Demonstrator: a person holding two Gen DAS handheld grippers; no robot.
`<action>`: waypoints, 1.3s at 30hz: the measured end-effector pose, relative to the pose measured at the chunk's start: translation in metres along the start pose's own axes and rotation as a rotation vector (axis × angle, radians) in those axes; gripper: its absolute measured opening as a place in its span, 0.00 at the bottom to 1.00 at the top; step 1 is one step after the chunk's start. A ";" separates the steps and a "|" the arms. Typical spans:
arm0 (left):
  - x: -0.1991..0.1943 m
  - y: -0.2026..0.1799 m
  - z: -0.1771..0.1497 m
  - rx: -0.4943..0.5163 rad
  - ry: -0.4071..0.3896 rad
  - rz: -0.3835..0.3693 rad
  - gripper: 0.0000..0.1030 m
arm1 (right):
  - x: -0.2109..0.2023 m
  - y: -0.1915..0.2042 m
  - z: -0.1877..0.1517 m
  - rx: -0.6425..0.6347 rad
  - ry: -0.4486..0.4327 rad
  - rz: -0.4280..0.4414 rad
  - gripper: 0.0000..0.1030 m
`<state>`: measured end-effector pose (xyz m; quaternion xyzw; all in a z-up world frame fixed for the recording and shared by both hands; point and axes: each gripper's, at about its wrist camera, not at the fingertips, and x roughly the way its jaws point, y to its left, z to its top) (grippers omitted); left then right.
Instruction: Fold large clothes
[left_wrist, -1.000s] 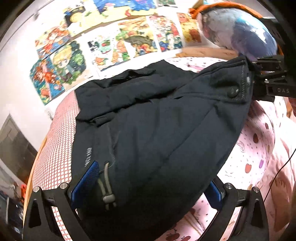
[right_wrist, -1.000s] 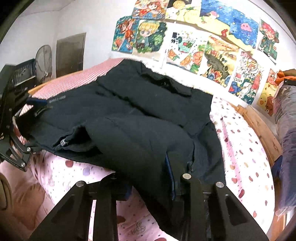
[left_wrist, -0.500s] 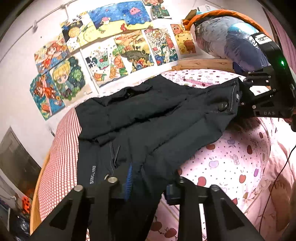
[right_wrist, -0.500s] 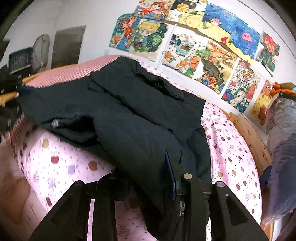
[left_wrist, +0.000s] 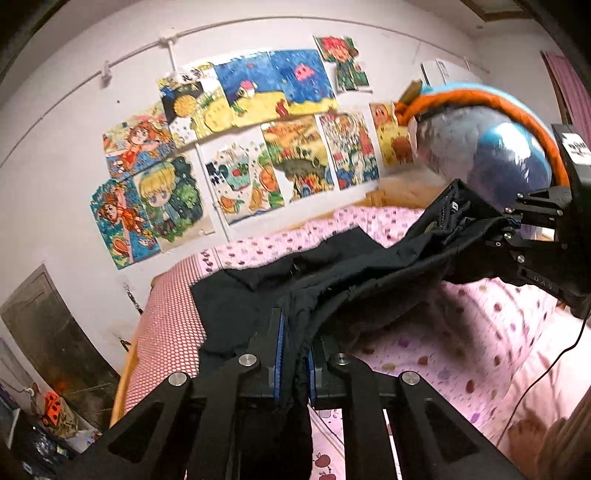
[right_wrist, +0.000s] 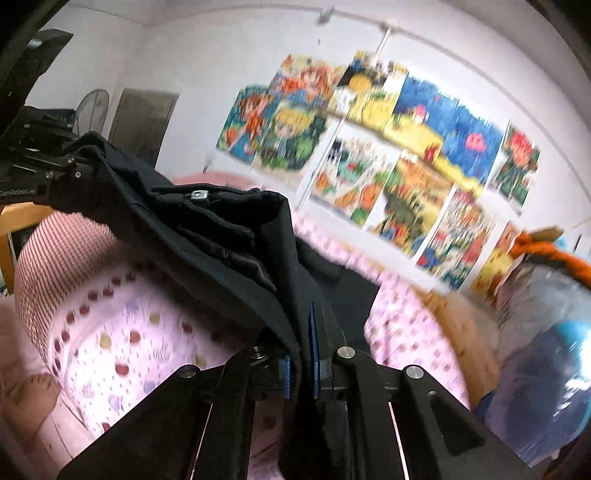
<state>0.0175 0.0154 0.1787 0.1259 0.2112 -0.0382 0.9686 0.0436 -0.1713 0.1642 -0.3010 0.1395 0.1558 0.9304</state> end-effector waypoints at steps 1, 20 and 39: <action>-0.006 0.002 0.005 -0.010 0.000 0.000 0.10 | -0.007 -0.002 0.006 -0.006 -0.011 -0.004 0.07; 0.064 0.036 0.081 -0.220 0.059 0.120 0.10 | 0.052 -0.042 0.102 0.042 0.069 -0.095 0.07; 0.232 0.070 0.067 -0.287 -0.068 0.207 0.10 | 0.230 -0.049 0.095 0.011 -0.022 -0.101 0.08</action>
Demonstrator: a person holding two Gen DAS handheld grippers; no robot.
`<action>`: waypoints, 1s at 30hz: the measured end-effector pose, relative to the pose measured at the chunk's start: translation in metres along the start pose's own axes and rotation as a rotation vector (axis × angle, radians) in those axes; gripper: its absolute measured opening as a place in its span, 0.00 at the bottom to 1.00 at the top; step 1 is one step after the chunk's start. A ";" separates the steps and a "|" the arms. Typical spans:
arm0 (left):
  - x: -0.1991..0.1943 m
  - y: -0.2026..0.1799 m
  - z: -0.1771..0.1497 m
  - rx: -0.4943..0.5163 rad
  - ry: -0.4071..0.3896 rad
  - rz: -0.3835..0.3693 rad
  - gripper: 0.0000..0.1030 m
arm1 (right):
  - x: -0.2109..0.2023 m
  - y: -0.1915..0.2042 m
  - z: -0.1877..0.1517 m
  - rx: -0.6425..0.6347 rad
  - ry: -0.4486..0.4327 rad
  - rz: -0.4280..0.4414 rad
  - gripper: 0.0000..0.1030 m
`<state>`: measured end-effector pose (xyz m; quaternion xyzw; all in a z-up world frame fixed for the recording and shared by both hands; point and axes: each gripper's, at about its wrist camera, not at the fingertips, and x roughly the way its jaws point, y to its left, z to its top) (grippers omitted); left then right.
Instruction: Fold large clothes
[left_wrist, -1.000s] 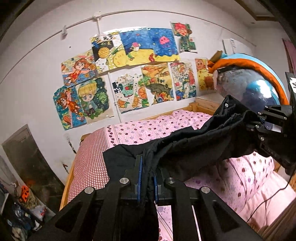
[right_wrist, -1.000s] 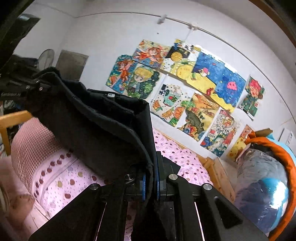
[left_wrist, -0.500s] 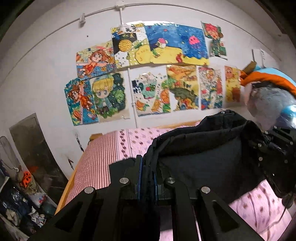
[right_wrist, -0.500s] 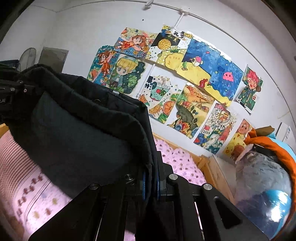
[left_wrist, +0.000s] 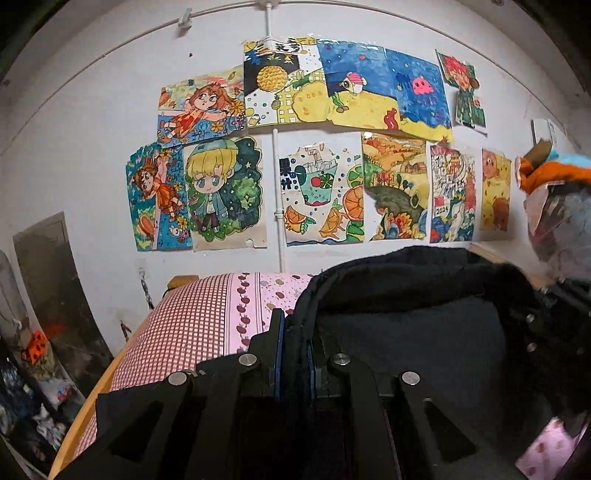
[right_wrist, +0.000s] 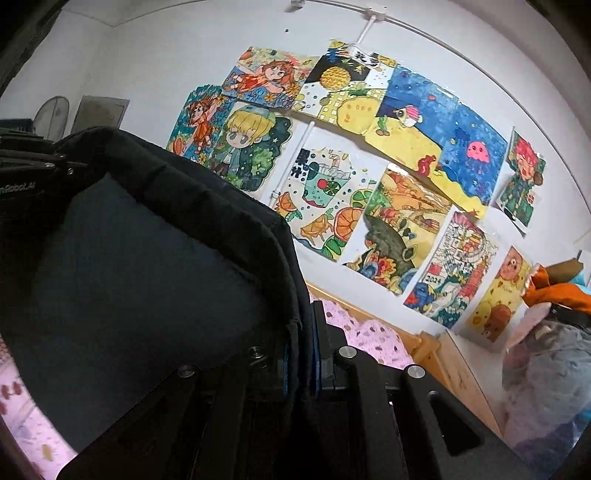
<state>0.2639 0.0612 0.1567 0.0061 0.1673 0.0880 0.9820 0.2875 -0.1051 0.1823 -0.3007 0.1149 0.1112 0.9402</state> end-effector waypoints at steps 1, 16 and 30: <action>0.008 -0.002 -0.006 0.023 -0.012 0.007 0.10 | 0.008 0.003 -0.004 -0.010 -0.011 -0.003 0.08; 0.077 -0.001 -0.040 0.008 0.078 0.019 0.10 | 0.080 0.030 -0.048 -0.043 -0.005 -0.004 0.20; 0.099 -0.005 -0.046 0.012 0.156 0.003 0.12 | 0.103 0.021 -0.075 0.063 0.059 0.048 0.31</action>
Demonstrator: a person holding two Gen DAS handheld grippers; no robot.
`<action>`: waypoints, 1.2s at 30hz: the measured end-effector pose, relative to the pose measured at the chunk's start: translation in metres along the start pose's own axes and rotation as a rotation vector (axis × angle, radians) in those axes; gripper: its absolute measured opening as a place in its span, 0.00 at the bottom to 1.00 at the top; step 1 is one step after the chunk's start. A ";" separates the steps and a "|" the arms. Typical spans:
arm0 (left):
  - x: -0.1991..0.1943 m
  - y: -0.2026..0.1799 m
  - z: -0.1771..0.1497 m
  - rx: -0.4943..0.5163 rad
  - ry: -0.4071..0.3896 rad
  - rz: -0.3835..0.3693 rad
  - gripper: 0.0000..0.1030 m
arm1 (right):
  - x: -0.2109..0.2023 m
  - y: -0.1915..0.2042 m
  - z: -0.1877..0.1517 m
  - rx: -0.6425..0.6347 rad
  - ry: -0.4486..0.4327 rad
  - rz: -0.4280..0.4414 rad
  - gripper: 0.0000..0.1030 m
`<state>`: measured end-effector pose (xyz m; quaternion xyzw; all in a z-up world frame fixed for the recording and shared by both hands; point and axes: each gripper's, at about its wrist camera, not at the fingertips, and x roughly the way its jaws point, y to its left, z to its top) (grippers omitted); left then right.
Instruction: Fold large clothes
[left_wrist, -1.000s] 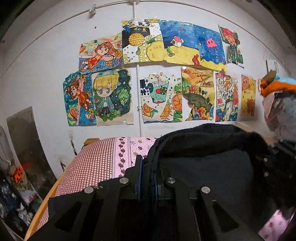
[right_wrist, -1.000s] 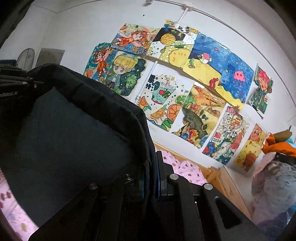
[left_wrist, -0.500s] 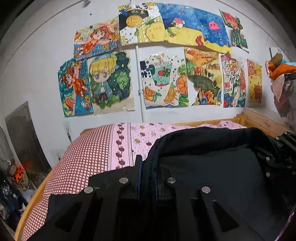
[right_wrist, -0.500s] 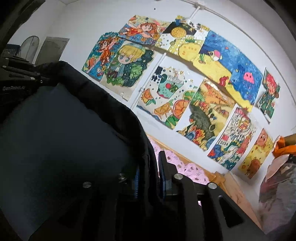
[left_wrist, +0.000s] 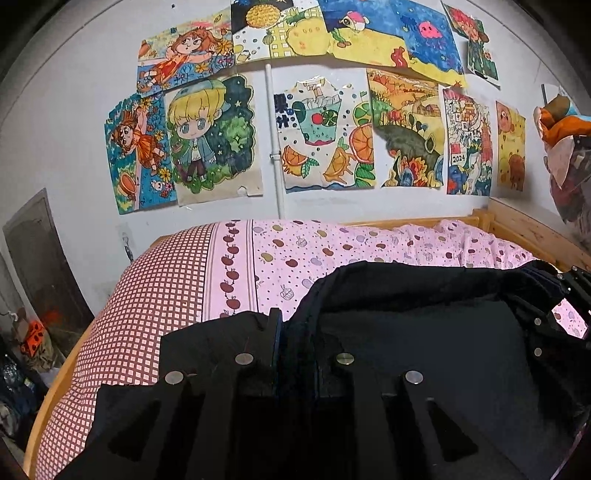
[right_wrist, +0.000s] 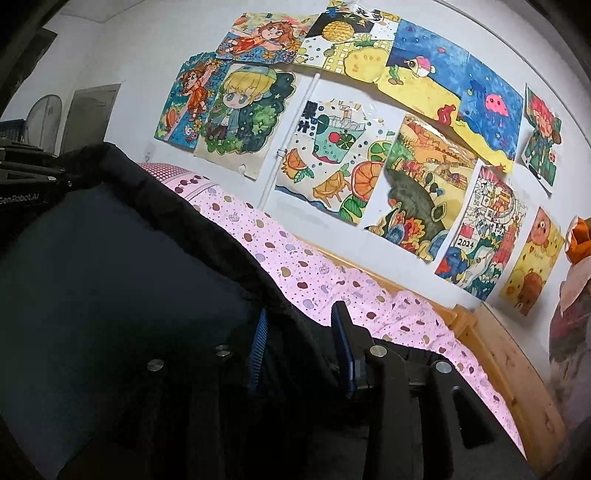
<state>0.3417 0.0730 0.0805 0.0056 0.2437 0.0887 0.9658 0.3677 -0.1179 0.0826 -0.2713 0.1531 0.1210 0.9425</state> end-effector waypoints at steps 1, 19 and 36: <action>0.001 0.000 0.000 -0.001 0.005 0.002 0.13 | 0.000 0.000 -0.001 0.001 0.002 0.000 0.32; -0.042 0.055 -0.030 -0.207 -0.067 -0.071 0.99 | -0.008 -0.064 -0.035 0.322 0.112 0.147 0.74; 0.012 -0.002 -0.045 0.112 0.089 -0.068 1.00 | 0.006 -0.009 -0.043 0.125 0.165 0.178 0.75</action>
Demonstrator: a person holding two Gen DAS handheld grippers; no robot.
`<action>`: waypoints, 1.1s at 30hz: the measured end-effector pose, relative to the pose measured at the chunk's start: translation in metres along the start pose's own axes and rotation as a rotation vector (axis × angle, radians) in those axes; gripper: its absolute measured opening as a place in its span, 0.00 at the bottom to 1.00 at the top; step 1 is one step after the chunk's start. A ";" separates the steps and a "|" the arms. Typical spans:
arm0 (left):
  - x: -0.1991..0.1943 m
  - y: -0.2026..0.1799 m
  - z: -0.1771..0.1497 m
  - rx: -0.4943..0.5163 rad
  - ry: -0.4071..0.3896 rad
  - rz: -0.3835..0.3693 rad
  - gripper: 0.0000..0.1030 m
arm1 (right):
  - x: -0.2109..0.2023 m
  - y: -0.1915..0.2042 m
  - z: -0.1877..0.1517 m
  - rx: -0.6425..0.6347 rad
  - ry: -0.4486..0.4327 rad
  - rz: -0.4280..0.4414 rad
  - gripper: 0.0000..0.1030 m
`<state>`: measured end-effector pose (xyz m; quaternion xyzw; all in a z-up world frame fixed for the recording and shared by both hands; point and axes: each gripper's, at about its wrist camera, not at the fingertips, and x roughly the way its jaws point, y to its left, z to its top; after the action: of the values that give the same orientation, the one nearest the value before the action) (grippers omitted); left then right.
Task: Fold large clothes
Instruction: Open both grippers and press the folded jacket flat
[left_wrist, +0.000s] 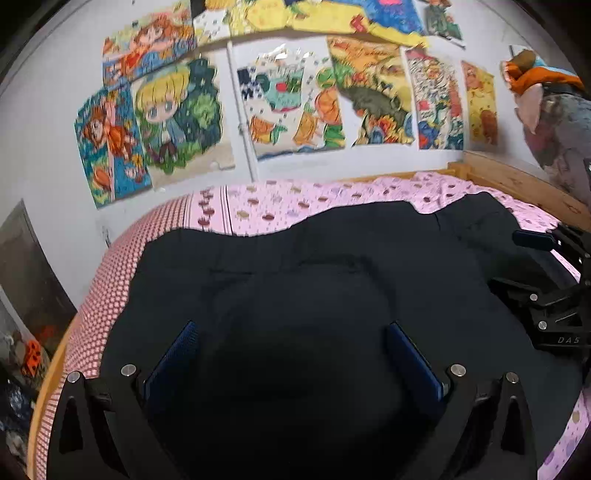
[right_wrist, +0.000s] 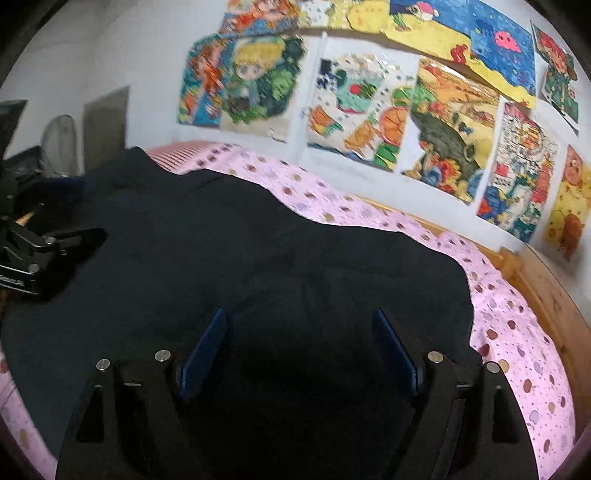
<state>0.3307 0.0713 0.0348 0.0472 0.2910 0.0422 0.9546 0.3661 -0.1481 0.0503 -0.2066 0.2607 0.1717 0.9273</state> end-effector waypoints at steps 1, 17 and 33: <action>0.003 0.001 0.000 -0.012 0.009 -0.004 1.00 | 0.003 -0.001 0.001 0.009 0.012 -0.010 0.75; 0.060 -0.002 -0.013 -0.062 0.139 -0.136 1.00 | 0.064 -0.043 -0.024 0.272 0.169 0.045 0.88; 0.074 -0.006 -0.016 -0.053 0.125 -0.135 1.00 | 0.093 -0.044 -0.035 0.335 0.195 0.109 0.91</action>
<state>0.3830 0.0749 -0.0203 -0.0007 0.3515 -0.0117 0.9361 0.4458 -0.1827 -0.0159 -0.0508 0.3850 0.1552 0.9083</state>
